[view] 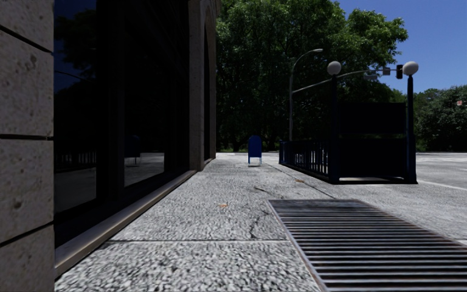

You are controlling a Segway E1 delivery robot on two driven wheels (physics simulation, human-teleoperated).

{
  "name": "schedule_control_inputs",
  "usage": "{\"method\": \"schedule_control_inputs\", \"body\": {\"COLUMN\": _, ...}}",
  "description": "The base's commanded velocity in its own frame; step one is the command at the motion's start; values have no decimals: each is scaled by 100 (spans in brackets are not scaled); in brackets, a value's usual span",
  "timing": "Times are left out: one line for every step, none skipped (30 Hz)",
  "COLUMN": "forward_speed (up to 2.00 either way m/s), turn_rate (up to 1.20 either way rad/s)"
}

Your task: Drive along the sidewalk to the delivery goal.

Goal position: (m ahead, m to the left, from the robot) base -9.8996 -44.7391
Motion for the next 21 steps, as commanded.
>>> {"method": "schedule_control_inputs", "body": {"forward_speed": 200, "turn_rate": 0}}
{"method": "schedule_control_inputs", "body": {"forward_speed": 200, "turn_rate": 0}}
{"method": "schedule_control_inputs", "body": {"forward_speed": 200, "turn_rate": 0}}
{"method": "schedule_control_inputs", "body": {"forward_speed": 200, "turn_rate": 0}}
{"method": "schedule_control_inputs", "body": {"forward_speed": 200, "turn_rate": 0}}
{"method": "schedule_control_inputs", "body": {"forward_speed": 200, "turn_rate": 0}}
{"method": "schedule_control_inputs", "body": {"forward_speed": 200, "turn_rate": 0}}
{"method": "schedule_control_inputs", "body": {"forward_speed": 200, "turn_rate": 0}}
{"method": "schedule_control_inputs", "body": {"forward_speed": 200, "turn_rate": 0}}
{"method": "schedule_control_inputs", "body": {"forward_speed": 200, "turn_rate": 0}}
{"method": "schedule_control_inputs", "body": {"forward_speed": 200, "turn_rate": 0}}
{"method": "schedule_control_inputs", "body": {"forward_speed": 200, "turn_rate": 0}}
{"method": "schedule_control_inputs", "body": {"forward_speed": 200, "turn_rate": 0}}
{"method": "schedule_control_inputs", "body": {"forward_speed": 200, "turn_rate": 0}}
{"method": "schedule_control_inputs", "body": {"forward_speed": 200, "turn_rate": 0}}
{"method": "schedule_control_inputs", "body": {"forward_speed": 200, "turn_rate": 0}}
{"method": "schedule_control_inputs", "body": {"forward_speed": 200, "turn_rate": 0}}
{"method": "schedule_control_inputs", "body": {"forward_speed": 200, "turn_rate": 0}}
{"method": "schedule_control_inputs", "body": {"forward_speed": 200, "turn_rate": 0}}
{"method": "schedule_control_inputs", "body": {"forward_speed": 200, "turn_rate": 0}}
{"method": "schedule_control_inputs", "body": {"forward_speed": 200, "turn_rate": 0}}
